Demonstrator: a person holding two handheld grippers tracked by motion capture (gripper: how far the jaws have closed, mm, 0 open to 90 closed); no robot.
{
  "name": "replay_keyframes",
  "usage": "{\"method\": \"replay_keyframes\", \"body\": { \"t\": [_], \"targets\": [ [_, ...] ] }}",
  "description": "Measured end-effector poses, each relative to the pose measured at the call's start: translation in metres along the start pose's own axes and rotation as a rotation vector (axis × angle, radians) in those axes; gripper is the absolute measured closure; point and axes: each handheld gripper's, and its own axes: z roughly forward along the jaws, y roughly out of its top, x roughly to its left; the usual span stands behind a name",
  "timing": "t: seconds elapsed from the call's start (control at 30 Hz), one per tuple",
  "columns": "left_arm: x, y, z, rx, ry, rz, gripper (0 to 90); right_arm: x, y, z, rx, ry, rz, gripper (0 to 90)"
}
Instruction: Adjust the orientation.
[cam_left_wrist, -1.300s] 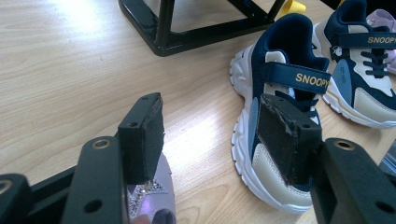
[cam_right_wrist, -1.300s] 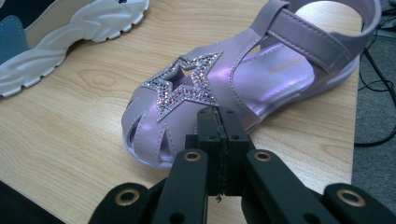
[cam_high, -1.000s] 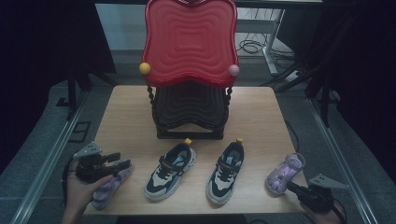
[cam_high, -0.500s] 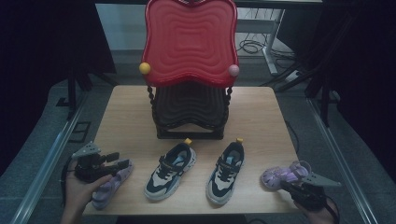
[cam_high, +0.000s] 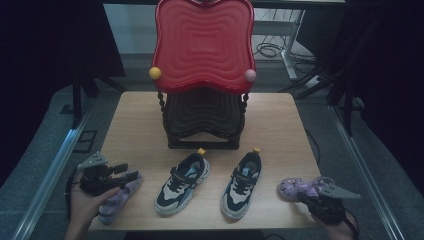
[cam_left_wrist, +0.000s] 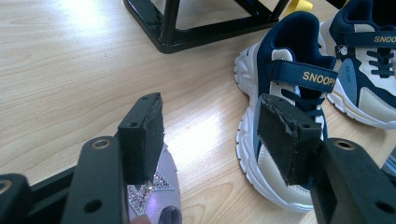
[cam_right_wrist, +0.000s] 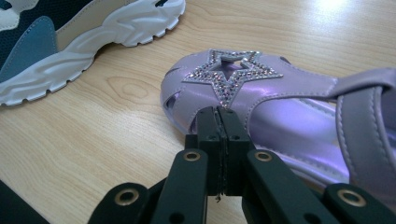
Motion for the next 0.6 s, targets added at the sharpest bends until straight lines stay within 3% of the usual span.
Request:
{"method": "replay_keyframes", "body": {
  "t": [0.23,0.6],
  "targets": [
    [0.0,-0.001,-0.001,-0.001,0.003,-0.002,40.8,0.006,0.005,0.005,0.008,-0.028,-0.017,89.5],
    [0.001,-0.003,-0.004,-0.005,0.012,-0.01,40.8,0.013,0.013,0.016,0.019,-0.076,0.023,89.5]
  ]
}}
